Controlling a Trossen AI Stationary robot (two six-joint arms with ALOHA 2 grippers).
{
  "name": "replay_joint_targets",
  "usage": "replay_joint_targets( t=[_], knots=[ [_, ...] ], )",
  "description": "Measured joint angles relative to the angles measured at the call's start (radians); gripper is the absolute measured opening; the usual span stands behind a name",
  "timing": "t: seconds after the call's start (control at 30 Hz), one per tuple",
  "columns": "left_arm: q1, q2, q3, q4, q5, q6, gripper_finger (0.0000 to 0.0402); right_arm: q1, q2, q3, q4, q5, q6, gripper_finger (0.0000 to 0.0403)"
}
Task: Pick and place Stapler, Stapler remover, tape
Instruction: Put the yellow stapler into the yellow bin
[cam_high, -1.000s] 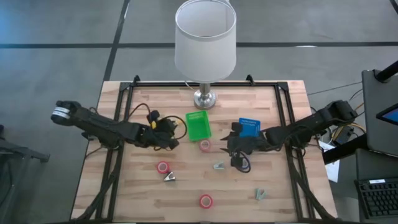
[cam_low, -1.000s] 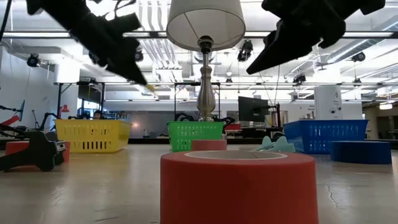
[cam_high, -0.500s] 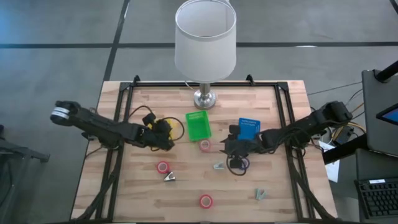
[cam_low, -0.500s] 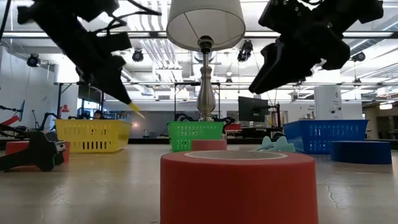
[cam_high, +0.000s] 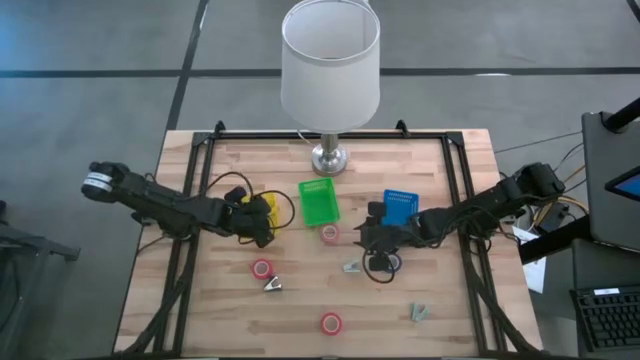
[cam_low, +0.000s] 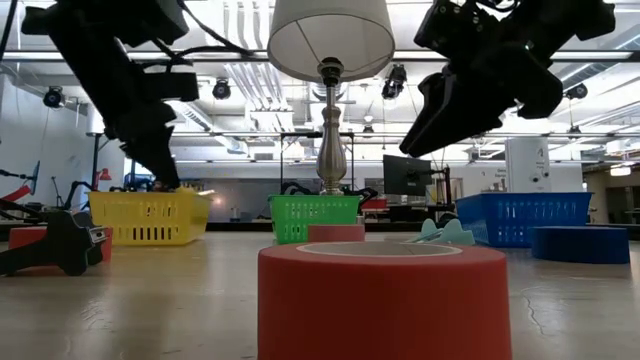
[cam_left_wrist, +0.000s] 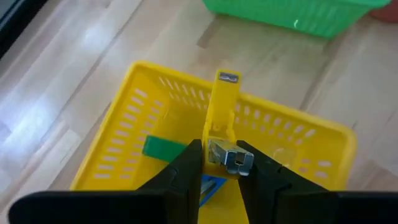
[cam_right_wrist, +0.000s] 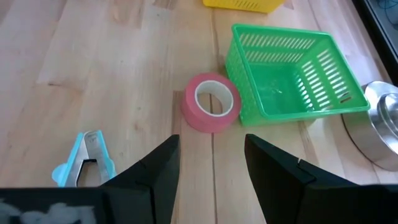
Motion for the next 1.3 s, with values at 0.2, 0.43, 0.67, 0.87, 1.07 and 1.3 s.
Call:
replay_joint_targets(
  t=[0.2, 0.43, 0.67, 0.87, 1.07, 1.3],
  knots=[
    [0.001, 0.005, -0.006, -0.007, 0.041, 0.000, 0.0089, 0.000, -0.001, 0.000, 0.001, 0.000, 0.000, 0.0178],
    [0.020, 0.047, -0.023, 0.030, 0.042, -0.008, 0.0090, 0.000, -0.001, 0.000, 0.000, 0.000, 0.000, 0.0172],
    [0.028, 0.092, -0.038, 0.090, 0.008, 0.001, 0.0090, 0.000, -0.001, 0.000, 0.000, 0.000, 0.000, 0.0170],
    [0.045, 0.128, -0.038, 0.126, 0.006, 0.003, 0.0092, 0.000, -0.001, 0.000, 0.000, 0.000, 0.000, 0.0173],
    [0.070, 0.169, -0.038, 0.176, -0.004, 0.040, 0.0126, 0.000, -0.001, 0.000, 0.001, 0.000, -0.014, 0.0167],
    [0.092, 0.186, -0.038, 0.196, -0.007, 0.087, 0.0173, 0.000, -0.001, 0.000, 0.002, 0.000, -0.022, 0.0170]
  ],
)
